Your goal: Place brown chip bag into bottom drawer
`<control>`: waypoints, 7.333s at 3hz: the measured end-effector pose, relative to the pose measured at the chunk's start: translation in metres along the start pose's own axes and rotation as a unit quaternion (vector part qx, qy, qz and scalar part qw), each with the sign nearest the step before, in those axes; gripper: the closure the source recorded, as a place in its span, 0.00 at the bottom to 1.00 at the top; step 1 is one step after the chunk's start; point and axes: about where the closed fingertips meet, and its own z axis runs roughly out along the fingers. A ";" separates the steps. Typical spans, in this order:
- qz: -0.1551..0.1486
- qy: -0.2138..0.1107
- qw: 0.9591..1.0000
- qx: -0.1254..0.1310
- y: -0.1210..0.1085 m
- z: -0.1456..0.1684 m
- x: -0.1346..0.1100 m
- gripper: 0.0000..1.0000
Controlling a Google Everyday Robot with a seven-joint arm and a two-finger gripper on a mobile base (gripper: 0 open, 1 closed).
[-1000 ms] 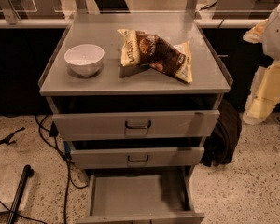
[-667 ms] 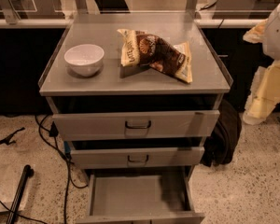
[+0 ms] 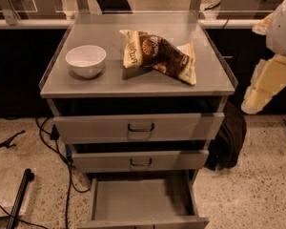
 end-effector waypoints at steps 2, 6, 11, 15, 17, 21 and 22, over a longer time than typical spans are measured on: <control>0.024 -0.058 0.997 0.046 -0.063 0.033 -0.016 0.00; 0.047 -0.184 0.981 0.037 -0.123 0.129 -0.104 0.00; 0.030 -0.226 0.973 -0.033 -0.120 0.225 -0.194 0.16; 0.030 -0.226 0.973 -0.033 -0.120 0.225 -0.194 1.00; 0.025 -0.233 0.972 -0.034 -0.115 0.206 -0.194 1.00; 0.016 -0.247 0.968 -0.049 -0.046 0.101 -0.173 1.00; 0.019 -0.242 0.968 -0.062 -0.041 0.103 -0.171 1.00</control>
Offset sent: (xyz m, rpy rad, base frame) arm 0.1186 -0.0008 -0.0058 0.1756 -0.1786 -0.0328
